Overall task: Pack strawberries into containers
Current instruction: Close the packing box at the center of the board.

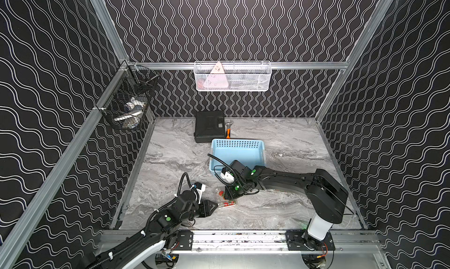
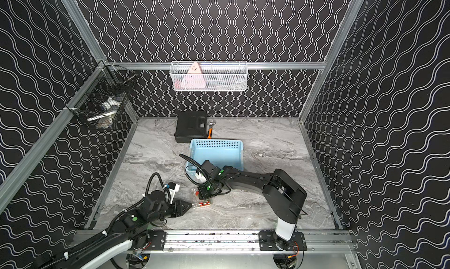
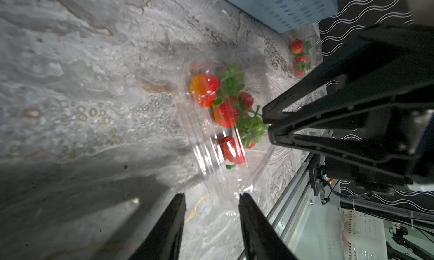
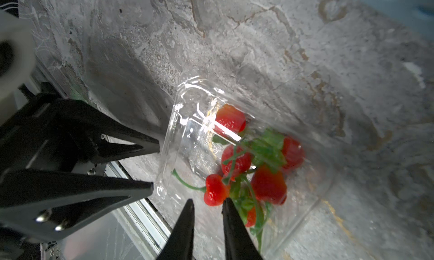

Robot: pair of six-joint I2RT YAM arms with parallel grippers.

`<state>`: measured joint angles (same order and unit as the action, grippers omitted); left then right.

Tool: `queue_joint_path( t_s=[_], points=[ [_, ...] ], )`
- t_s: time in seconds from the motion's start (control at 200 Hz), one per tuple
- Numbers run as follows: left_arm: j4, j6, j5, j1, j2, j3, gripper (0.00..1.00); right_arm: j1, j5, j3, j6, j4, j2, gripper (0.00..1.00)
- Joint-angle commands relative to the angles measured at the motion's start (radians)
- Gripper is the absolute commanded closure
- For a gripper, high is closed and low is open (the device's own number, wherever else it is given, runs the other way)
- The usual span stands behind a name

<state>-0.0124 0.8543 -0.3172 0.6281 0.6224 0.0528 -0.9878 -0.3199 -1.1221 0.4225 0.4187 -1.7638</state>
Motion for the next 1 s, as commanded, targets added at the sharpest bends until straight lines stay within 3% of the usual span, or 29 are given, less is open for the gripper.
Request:
queue_joint_path(
  t_s=[0.0, 0.455, 0.661, 0.876, 0.926, 0.996],
  points=[
    [0.118, 0.012, -0.028, -0.001, 0.041, -0.008, 0.57, -0.002, 0.006, -0.004, -0.01, 0.009, -0.003, 0.75],
    [0.195, 0.028, -0.033, -0.001, 0.09, -0.012, 0.58, -0.002, -0.011, -0.004, -0.012, -0.004, -0.023, 0.76],
    [0.293, 0.035, -0.049, 0.0, 0.177, -0.03, 0.62, -0.002, -0.013, 0.002, -0.01, -0.008, -0.018, 0.76],
    [0.276, 0.028, -0.047, -0.001, 0.171, -0.032, 0.69, -0.002, -0.015, 0.004, -0.01, -0.008, -0.016, 0.76],
    [0.25, 0.02, -0.043, 0.0, 0.158, -0.022, 0.67, -0.002, -0.016, 0.002, -0.01, -0.009, -0.011, 0.76],
    [0.187, 0.0, -0.033, -0.001, 0.123, 0.004, 0.55, -0.002, -0.008, -0.004, -0.015, 0.005, 0.002, 0.76]
  ],
)
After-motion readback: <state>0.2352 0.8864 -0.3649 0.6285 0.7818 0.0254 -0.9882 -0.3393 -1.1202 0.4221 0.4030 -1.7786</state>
